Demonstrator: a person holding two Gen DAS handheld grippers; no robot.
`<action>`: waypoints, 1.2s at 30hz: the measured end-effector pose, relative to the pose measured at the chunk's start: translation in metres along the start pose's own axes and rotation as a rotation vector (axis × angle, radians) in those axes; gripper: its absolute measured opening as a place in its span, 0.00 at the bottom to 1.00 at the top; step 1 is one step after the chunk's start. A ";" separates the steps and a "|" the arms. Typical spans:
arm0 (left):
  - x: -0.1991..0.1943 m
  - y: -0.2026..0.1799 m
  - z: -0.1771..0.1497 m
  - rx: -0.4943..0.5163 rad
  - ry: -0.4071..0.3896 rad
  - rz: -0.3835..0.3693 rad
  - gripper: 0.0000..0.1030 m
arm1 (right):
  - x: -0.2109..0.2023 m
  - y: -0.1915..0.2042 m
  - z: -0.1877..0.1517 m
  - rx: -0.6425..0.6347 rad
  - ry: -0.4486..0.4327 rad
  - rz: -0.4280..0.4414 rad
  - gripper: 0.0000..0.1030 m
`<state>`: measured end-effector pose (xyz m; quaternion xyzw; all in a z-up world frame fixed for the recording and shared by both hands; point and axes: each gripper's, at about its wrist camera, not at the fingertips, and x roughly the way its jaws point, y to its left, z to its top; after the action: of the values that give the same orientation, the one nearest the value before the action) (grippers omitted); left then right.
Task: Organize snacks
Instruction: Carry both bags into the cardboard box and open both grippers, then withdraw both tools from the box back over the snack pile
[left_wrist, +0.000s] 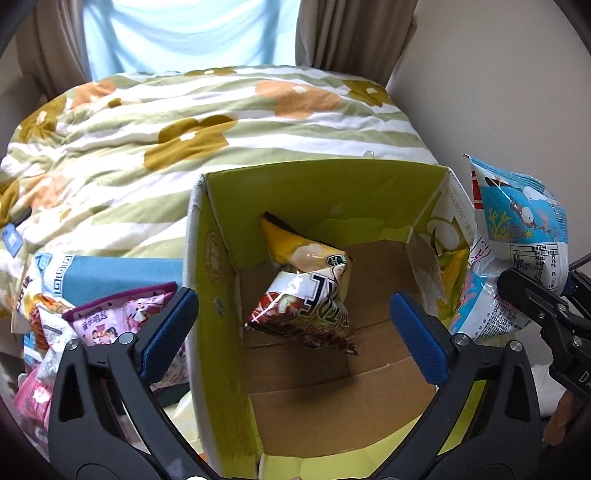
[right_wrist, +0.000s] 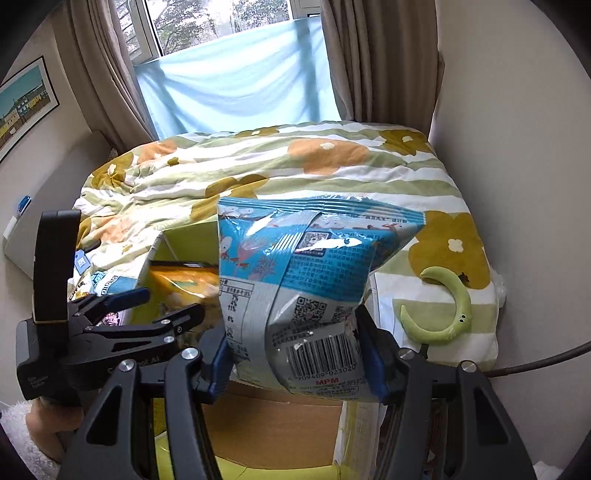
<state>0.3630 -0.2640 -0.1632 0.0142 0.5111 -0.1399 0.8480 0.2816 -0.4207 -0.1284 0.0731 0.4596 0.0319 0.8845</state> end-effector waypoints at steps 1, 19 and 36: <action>-0.006 0.002 -0.003 0.000 -0.008 0.013 0.99 | 0.001 -0.001 -0.001 0.005 0.004 -0.002 0.53; -0.087 0.023 -0.042 -0.006 -0.137 0.072 0.99 | 0.036 0.015 0.010 -0.040 0.072 0.049 0.53; -0.101 0.023 -0.056 -0.049 -0.133 0.091 0.99 | 0.026 0.005 -0.009 -0.052 0.051 0.066 0.99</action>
<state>0.2759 -0.2101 -0.1044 0.0072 0.4555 -0.0890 0.8857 0.2896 -0.4115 -0.1538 0.0645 0.4785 0.0747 0.8725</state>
